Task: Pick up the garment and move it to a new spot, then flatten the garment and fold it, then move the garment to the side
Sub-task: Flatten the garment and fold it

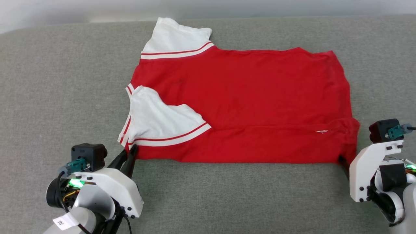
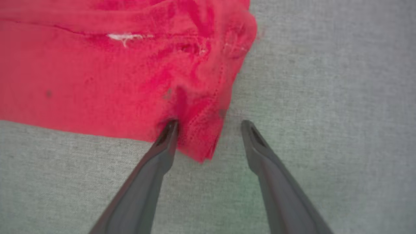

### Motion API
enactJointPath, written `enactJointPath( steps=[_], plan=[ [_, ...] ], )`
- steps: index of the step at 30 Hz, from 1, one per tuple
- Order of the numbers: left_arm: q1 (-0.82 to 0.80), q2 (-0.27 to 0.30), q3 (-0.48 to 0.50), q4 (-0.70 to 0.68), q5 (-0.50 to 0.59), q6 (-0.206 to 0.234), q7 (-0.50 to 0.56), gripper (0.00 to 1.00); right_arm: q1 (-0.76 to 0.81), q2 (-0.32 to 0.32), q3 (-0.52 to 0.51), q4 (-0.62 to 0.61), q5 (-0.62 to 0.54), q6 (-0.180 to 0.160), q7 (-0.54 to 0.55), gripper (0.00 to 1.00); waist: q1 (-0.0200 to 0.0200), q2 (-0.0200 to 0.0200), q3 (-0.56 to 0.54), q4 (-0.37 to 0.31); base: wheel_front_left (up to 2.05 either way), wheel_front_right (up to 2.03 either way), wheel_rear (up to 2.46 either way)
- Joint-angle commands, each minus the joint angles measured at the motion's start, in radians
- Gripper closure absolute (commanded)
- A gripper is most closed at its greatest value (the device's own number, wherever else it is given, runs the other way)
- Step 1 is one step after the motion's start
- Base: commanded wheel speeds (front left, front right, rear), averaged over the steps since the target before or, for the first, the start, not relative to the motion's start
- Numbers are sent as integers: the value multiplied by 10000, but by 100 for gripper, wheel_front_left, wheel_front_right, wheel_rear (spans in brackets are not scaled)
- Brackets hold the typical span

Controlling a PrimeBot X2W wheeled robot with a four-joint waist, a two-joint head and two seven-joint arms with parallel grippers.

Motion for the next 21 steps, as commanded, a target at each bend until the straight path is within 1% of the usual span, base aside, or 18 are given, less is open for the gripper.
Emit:
enactJointPath(
  steps=[1, 9, 10, 11, 12, 13, 16, 21],
  plan=[
    [-102, 38, -4, -155, 90, 64, 44, 100, -141, 52, 17, 240, -60, -4, -18, 0, -1, 0, 117, 138, 0, 0, 0],
    [18, 142, -151, -415, 164, 121, 154, 100, -217, 45, 240, 1377, -152, -2, -157, 0, -1, 0, 348, 367, 0, 0, 0],
    [39, 159, -171, -388, 163, 114, 185, 100, -190, 15, 289, 1499, -154, -2, -127, 13, -1, 0, 366, 383, 0, 0, 0],
    [50, 171, -181, -352, 167, 108, 195, 100, -159, -6, 342, 1608, -129, -4, -117, 55, -1, 0, 379, 393, 0, 0, 0],
    [59, 188, -196, -309, 172, 100, 209, 100, -141, -28, 360, 1705, -87, -4, -149, 88, -1, 0, 384, 398, 0, 0, 0],
    [64, 183, -204, -275, 160, 88, 222, 100, -137, -71, 373, 1792, -78, -4, -209, 100, -1, 0, 380, 401, 0, 0, 0],
    [127, 218, -245, -27, 104, 79, 253, 100, -131, -277, 409, 2052, 2, -10, -433, 100, -1, 0, 212, 348, 0, 0, 0],
    [325, 254, -273, 138, 4, 46, 280, 100, -78, -641, 380, 1756, 145, -12, -596, 100, -1, 0, -137, 240, 0, 0, 0]
  ],
)
